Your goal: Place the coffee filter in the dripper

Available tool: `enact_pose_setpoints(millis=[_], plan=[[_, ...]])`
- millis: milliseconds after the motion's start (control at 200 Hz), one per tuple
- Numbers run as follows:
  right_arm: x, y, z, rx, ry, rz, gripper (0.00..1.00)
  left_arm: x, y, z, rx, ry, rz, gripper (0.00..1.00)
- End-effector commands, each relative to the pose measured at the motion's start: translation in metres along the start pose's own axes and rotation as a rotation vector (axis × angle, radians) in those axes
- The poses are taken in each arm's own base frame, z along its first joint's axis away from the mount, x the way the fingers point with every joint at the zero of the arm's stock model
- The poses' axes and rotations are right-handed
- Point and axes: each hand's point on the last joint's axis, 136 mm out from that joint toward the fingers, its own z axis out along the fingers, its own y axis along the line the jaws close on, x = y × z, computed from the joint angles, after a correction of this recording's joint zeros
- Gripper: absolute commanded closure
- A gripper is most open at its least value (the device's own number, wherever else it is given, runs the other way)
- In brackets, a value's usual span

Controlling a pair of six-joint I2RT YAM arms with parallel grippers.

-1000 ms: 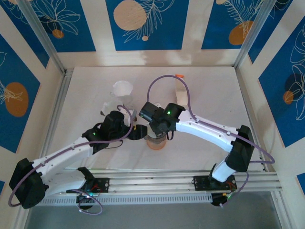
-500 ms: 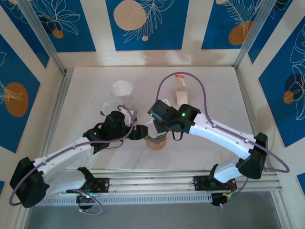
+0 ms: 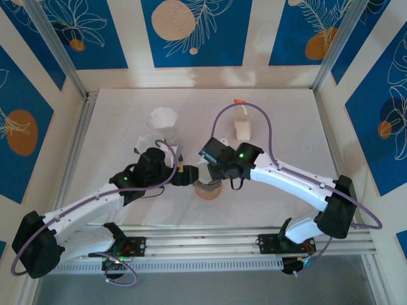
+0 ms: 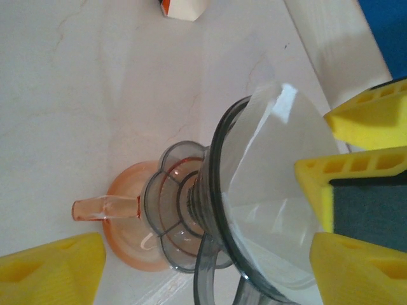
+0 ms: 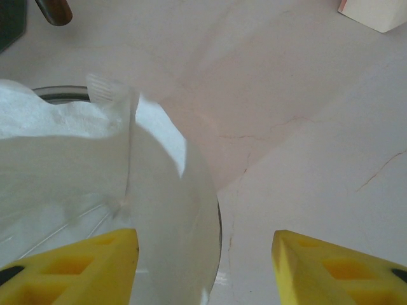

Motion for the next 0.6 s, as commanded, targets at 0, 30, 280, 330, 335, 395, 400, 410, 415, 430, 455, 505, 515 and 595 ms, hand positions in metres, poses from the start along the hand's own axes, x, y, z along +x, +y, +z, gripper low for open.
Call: enact_pose_setpoints(millis=[0,30,280,330,335,395,400,410,415,430,455,505,515,595], plan=[[-0.007,0.002,-0.009,-0.035,-0.041,0.035,0.41,-0.016,-0.006,-0.003,0.02,-0.046,0.006,0.16],[-0.009,0.002,-0.012,-0.044,-0.052,0.038,0.41,-0.016,-0.005,-0.001,0.015,-0.038,0.002,0.17],[-0.016,0.007,-0.008,-0.132,-0.008,0.065,0.33,-0.015,0.003,0.004,-0.006,-0.032,-0.024,0.19],[-0.013,0.008,-0.001,-0.127,0.018,0.056,0.32,-0.015,0.004,0.004,-0.006,-0.029,-0.027,0.19],[-0.013,0.008,-0.001,-0.126,0.02,0.055,0.32,-0.015,0.004,0.004,-0.006,-0.029,-0.027,0.19],[-0.01,0.009,0.006,-0.116,0.047,0.044,0.32,-0.016,0.004,0.005,-0.008,-0.028,-0.027,0.19],[-0.009,0.009,0.007,-0.117,0.05,0.044,0.32,-0.016,0.004,0.005,-0.008,-0.027,-0.027,0.19],[-0.009,0.01,0.007,-0.116,0.052,0.042,0.32,-0.016,0.005,0.005,-0.01,-0.027,-0.028,0.19],[-0.009,0.01,0.008,-0.117,0.053,0.041,0.32,-0.015,0.005,0.005,-0.011,-0.025,-0.029,0.19],[-0.009,0.01,0.009,-0.115,0.058,0.038,0.32,-0.015,0.005,0.005,-0.011,-0.025,-0.028,0.2],[-0.009,0.011,0.011,-0.115,0.062,0.036,0.32,-0.016,0.006,0.005,-0.013,-0.026,-0.028,0.19],[-0.008,0.012,0.016,-0.111,0.075,0.033,0.32,-0.015,0.006,0.005,-0.013,-0.025,-0.029,0.2],[-0.007,0.012,0.017,-0.11,0.08,0.031,0.32,-0.015,0.006,0.006,-0.014,-0.023,-0.03,0.2],[-0.006,0.015,0.021,-0.112,0.09,0.023,0.32,-0.014,0.007,0.007,-0.015,-0.019,-0.032,0.2]])
